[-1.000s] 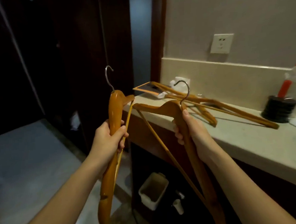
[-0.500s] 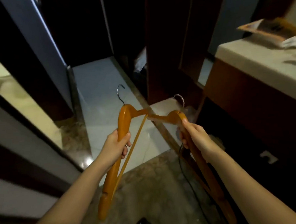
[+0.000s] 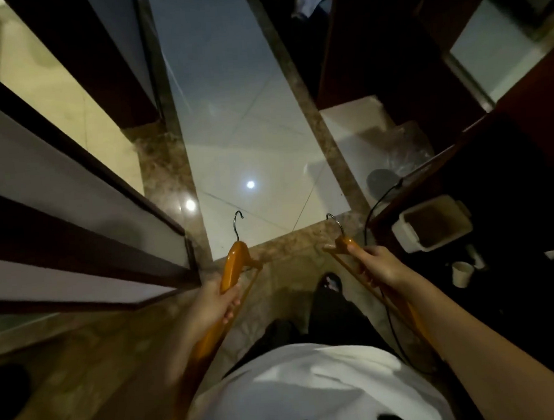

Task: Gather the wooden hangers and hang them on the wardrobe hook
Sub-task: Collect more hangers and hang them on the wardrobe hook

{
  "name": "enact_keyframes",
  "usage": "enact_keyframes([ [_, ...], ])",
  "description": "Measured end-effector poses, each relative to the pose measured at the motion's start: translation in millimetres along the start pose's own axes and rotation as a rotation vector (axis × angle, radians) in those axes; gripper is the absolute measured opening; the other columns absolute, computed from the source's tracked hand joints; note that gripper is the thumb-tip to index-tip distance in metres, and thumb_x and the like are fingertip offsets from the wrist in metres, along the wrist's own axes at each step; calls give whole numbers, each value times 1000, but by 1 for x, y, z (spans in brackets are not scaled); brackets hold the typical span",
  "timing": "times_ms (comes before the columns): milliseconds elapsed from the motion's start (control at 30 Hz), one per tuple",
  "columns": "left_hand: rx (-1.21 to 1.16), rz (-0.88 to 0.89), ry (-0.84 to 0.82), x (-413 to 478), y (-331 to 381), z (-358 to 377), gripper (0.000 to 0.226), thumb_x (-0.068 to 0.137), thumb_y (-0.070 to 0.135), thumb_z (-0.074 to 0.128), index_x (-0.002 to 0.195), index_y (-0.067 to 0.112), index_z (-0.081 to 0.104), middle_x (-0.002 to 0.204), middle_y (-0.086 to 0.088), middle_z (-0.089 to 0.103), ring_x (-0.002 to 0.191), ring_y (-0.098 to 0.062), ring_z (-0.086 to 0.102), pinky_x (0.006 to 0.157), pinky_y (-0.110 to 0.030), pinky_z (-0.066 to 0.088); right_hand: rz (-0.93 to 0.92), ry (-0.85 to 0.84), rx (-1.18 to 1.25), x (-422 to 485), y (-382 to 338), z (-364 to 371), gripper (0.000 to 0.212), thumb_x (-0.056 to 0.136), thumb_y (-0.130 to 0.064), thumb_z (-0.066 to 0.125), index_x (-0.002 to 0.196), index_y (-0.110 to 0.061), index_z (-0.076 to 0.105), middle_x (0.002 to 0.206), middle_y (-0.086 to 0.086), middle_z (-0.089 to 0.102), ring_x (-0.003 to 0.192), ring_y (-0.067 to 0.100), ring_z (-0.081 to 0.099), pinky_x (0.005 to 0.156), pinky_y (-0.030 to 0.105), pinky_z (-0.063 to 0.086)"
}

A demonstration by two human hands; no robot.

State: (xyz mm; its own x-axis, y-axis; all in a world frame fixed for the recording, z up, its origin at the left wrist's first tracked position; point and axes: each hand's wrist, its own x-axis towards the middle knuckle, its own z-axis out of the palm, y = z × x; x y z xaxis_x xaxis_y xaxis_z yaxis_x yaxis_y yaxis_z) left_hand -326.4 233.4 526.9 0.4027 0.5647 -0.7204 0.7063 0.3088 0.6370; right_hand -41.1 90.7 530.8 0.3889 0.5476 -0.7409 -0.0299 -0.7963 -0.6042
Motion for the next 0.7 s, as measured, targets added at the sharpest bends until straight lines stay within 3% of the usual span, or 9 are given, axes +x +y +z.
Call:
enact_keyframes([
  [67,-18,-76,-4,14,-3,-2,15,96,21,46,97,10,57,70,-4,56,53,-13,52,49,-21,44,44,8,-7,18,-1,-5,41,93,-45,47,85,-7,60,68,5,55,60,17,52,57,27,42],
  [233,47,-188,-3,66,13,-5,18,95,20,49,109,9,54,88,-13,61,71,-24,60,60,-30,50,155,-14,-13,82,-12,-35,43,91,-49,47,91,-7,57,76,10,55,65,20,51,59,29,42],
  [367,80,-286,37,110,46,-3,21,94,17,51,114,11,51,85,-11,61,65,-21,56,56,-26,47,263,-16,6,136,-26,-74,41,91,-48,48,82,-9,54,71,8,50,58,18,45,54,28,37],
  [567,100,-317,55,169,110,-20,8,94,18,49,102,16,51,84,-8,59,66,-18,57,55,-23,47,310,-32,-87,201,-63,-128,49,93,-41,48,121,0,55,93,10,59,78,21,56,60,26,43],
  [700,33,-309,145,196,143,-36,5,95,18,50,98,14,52,80,-8,59,62,-17,56,51,-22,43,316,-76,-126,237,-101,-144,60,86,-52,53,124,-5,57,98,9,60,81,21,56,65,28,44],
])
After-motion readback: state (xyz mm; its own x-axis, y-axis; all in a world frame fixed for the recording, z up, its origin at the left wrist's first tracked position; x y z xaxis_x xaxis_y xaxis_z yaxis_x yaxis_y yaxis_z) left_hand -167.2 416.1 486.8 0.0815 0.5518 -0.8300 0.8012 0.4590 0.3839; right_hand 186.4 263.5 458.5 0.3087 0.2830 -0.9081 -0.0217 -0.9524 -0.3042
